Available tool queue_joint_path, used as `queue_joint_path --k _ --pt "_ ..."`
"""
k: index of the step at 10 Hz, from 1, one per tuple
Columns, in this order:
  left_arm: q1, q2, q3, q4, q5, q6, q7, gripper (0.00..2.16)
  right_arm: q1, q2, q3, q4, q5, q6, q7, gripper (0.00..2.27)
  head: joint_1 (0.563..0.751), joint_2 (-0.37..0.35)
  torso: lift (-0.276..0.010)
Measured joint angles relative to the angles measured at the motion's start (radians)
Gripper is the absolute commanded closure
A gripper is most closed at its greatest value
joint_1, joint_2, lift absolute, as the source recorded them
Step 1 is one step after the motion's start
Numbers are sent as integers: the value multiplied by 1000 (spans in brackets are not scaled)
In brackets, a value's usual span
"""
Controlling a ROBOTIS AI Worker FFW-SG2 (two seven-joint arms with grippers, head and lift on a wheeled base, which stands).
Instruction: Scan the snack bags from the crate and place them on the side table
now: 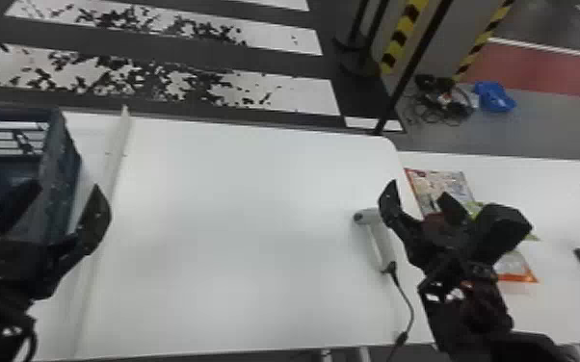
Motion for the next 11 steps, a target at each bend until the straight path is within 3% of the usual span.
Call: queue_joint_path --k 2,4,6,11 --pt "36 -10 1 -18 -18 -29 15 83 60 6 161 3 141 -154 -63 22 695 -81 -50" --pt "66 -19 4 -31 -35 -48 26 87 108 20 238 18 209 -260 -75 22 695 -12 -50" --pt "101 -31 7 -53 -57 -56 32 87 148 36 285 56 238 -391 -80 22 695 26 -50" --pt "127 -35 9 -91 -74 -19 41 87 164 38 311 78 264 -442 -84 22 695 44 -50"
